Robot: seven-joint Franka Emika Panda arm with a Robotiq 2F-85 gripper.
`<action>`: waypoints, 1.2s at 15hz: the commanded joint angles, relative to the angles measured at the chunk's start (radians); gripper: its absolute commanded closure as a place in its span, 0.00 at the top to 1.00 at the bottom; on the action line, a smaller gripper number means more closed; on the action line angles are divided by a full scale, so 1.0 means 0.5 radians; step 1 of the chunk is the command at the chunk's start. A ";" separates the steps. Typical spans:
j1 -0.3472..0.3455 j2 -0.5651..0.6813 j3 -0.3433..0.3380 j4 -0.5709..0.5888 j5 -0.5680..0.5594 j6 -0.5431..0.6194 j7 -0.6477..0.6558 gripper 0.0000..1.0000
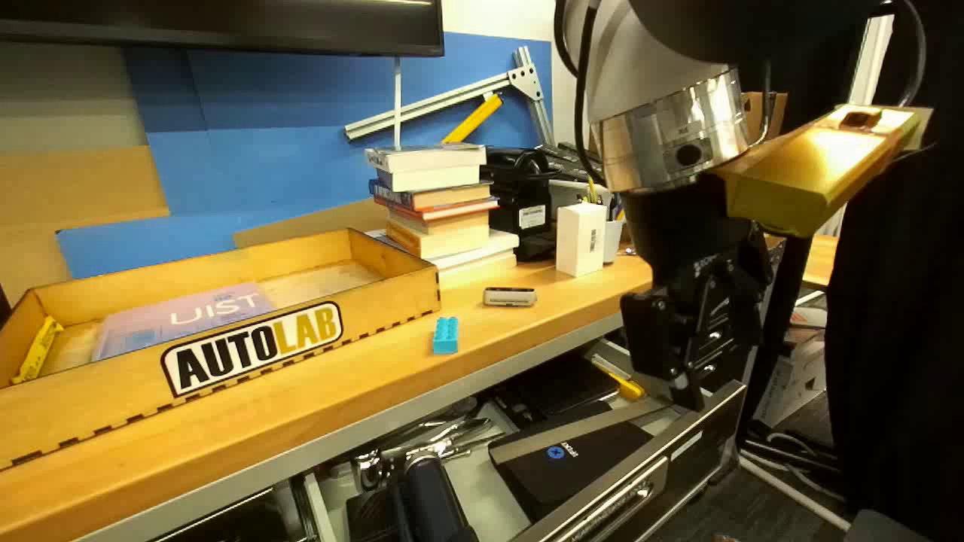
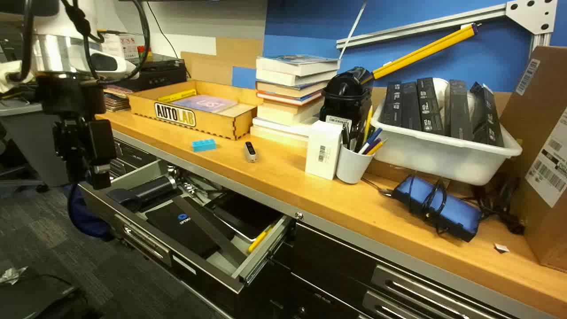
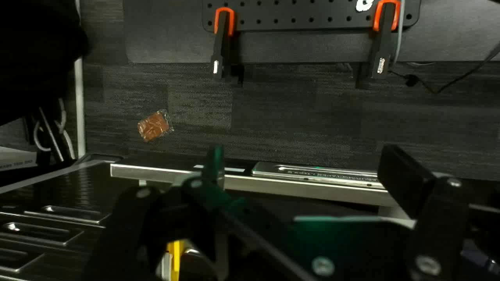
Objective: Put the blue object in the drawer and close the drawer
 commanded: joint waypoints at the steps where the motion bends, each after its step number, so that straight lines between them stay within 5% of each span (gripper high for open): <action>1: 0.050 0.007 -0.045 0.007 -0.022 -0.007 0.023 1.00; 10: 0.050 0.004 -0.045 0.009 -0.022 -0.007 0.023 1.00; 18: 0.012 0.426 -0.195 0.347 -0.049 0.613 -0.154 1.00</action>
